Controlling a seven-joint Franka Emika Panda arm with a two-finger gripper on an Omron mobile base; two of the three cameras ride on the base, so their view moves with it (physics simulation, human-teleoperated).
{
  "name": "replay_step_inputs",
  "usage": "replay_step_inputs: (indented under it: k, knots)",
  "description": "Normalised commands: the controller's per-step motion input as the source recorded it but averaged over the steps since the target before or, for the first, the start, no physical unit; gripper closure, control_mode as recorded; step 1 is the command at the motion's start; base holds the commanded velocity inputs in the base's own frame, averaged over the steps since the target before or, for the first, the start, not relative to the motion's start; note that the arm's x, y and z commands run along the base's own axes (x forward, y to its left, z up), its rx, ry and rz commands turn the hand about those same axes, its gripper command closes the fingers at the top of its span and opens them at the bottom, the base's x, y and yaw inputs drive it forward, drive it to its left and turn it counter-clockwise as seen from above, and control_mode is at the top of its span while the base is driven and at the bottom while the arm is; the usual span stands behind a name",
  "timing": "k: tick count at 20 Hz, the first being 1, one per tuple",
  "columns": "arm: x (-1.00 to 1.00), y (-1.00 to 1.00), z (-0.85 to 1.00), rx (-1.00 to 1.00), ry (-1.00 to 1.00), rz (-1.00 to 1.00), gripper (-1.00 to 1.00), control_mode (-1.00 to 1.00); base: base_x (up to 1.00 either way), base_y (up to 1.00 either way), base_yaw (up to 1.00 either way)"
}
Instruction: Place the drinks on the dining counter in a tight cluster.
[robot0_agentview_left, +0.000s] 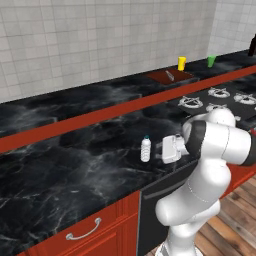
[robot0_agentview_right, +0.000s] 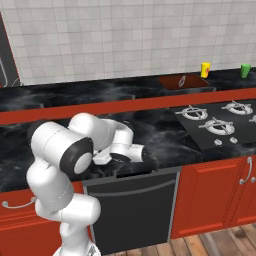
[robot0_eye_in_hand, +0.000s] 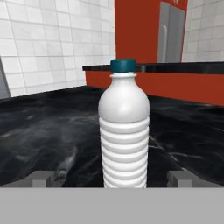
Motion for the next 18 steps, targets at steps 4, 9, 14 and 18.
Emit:
replay_step_inputs:
  k: [4, 9, 14, 18]
  knots:
    - [0.0, 0.24, 0.0, 0.0, 0.0, 0.0, -1.0, -1.0, 0.0, 0.0, 0.0]
    - [0.12, 0.2, 0.0, 0.0, 0.0, 0.0, -1.0, -1.0, 0.0, 0.0, 0.0]
    - [0.05, 0.15, 0.0, 0.0, 0.0, 0.0, -1.0, -1.0, 0.0, 0.0, 0.0]
    - [0.05, 0.17, 0.0, 0.0, 0.0, -0.01, -1.0, -1.0, 0.0, 0.0, 0.0]
